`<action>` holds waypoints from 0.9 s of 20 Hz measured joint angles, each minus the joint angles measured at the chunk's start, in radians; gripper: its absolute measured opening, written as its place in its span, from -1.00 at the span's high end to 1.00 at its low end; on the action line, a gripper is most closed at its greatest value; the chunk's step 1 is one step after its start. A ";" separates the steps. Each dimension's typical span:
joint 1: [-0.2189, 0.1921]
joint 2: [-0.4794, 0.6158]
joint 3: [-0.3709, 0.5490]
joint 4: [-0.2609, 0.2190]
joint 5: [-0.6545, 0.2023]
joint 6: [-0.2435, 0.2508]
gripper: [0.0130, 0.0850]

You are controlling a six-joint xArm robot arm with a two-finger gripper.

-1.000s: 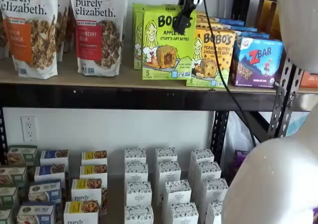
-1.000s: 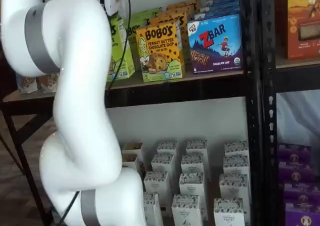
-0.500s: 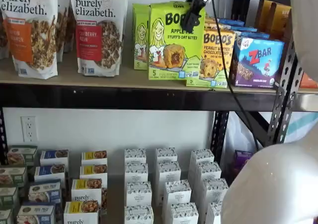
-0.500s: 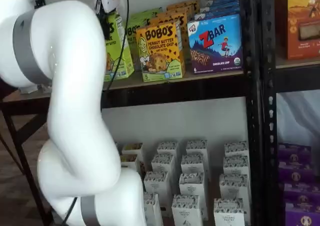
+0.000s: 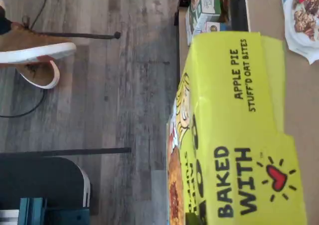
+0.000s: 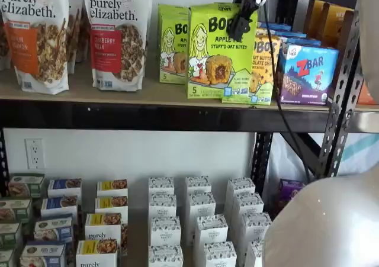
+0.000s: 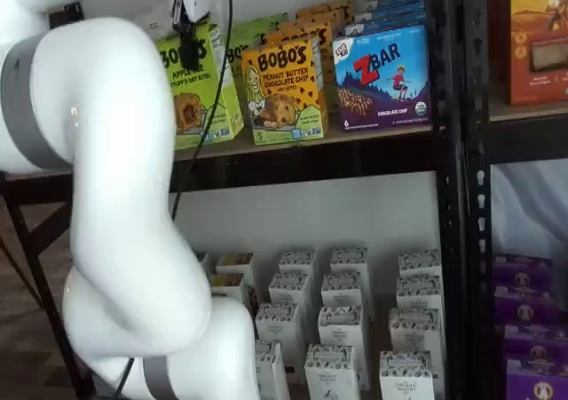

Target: Pick the green box on the top shelf, the fourth from the left

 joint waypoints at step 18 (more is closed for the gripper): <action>-0.053 -0.138 0.152 -0.023 -0.008 -0.062 0.67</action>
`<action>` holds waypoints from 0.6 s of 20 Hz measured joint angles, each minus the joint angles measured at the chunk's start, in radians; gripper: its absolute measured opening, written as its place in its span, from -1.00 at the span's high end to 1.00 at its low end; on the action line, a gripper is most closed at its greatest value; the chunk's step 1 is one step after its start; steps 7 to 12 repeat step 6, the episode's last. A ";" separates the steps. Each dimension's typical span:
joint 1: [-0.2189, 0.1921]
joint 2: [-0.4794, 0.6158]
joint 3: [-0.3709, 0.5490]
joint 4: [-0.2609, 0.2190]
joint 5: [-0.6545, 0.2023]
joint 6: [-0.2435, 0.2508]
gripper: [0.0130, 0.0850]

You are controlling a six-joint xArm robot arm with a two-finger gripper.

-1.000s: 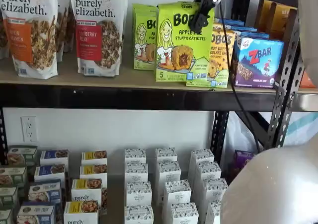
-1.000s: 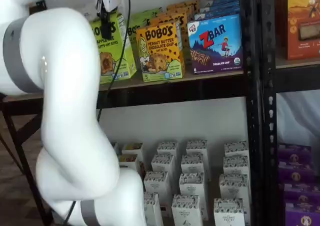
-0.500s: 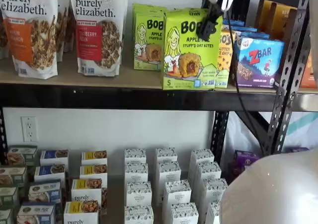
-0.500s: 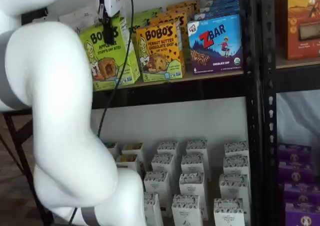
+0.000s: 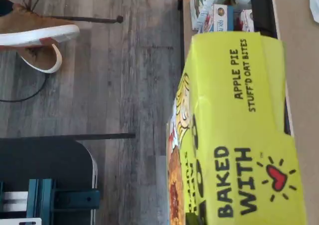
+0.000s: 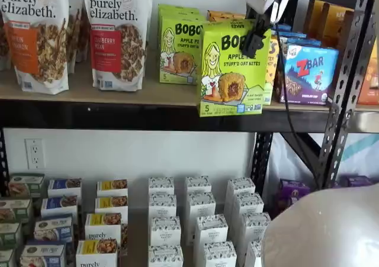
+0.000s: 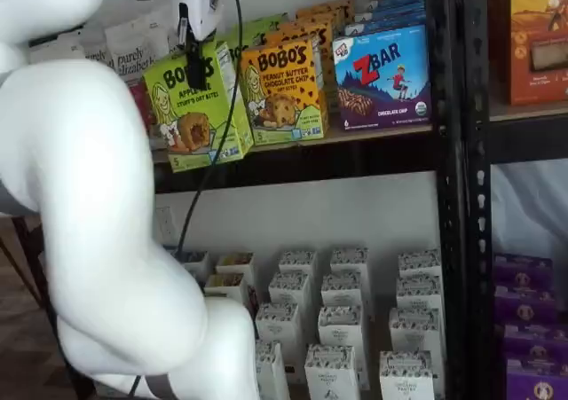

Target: Pick the green box on the top shelf, the fourth from the left

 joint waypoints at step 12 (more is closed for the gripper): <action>-0.008 -0.027 0.031 -0.005 -0.007 -0.010 0.67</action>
